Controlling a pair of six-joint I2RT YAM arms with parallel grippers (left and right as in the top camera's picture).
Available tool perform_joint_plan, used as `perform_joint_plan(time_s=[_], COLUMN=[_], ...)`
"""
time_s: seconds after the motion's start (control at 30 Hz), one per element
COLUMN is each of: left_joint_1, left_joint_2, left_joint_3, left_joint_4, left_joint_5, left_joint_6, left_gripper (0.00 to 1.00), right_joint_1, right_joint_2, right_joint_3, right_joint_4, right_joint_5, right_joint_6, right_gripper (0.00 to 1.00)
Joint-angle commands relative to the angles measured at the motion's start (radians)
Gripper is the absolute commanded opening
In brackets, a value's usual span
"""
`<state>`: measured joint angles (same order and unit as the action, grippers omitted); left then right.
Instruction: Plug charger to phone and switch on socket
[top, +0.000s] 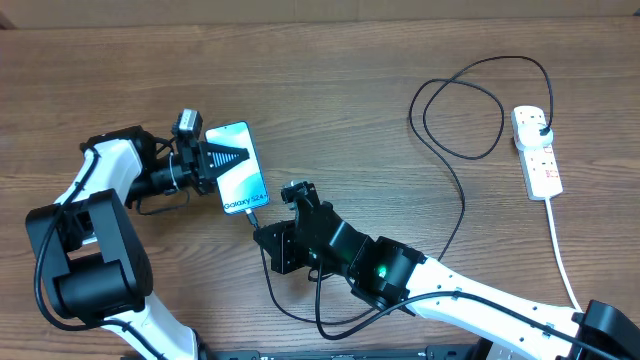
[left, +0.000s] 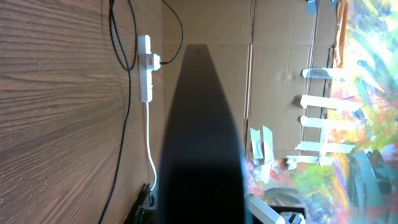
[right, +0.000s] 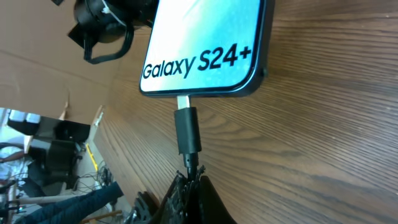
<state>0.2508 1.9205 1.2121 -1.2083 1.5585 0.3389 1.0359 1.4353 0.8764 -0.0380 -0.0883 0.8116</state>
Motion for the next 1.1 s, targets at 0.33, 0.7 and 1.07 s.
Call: perform_joint_plan(time_s=[0.33, 0.7, 1.07], left_joint_1=[-0.030, -0.056, -0.056], left_joint_2=[-0.011, -0.012, -0.011], left_joint_3=[0.000, 0.000, 0.000], left_joint_4=[-0.011, -0.025, -0.051], left_joint_5=[0.021, 0.020, -0.043], left_joint_6=[0.028, 0.028, 0.028], left_gripper=[0.04, 0.04, 0.04], right_joint_1=[-0.011, -0.011, -0.011], right_joint_2=[-0.014, -0.014, -0.014], right_joint_3=[0.006, 0.006, 0.006], right_joint_4=[0.038, 0.048, 0.033], right_joint_5=[0.076, 0.099, 0.100], right_joint_6=[-0.001, -0.001, -0.008], right_gripper=[0.04, 0.04, 0.04])
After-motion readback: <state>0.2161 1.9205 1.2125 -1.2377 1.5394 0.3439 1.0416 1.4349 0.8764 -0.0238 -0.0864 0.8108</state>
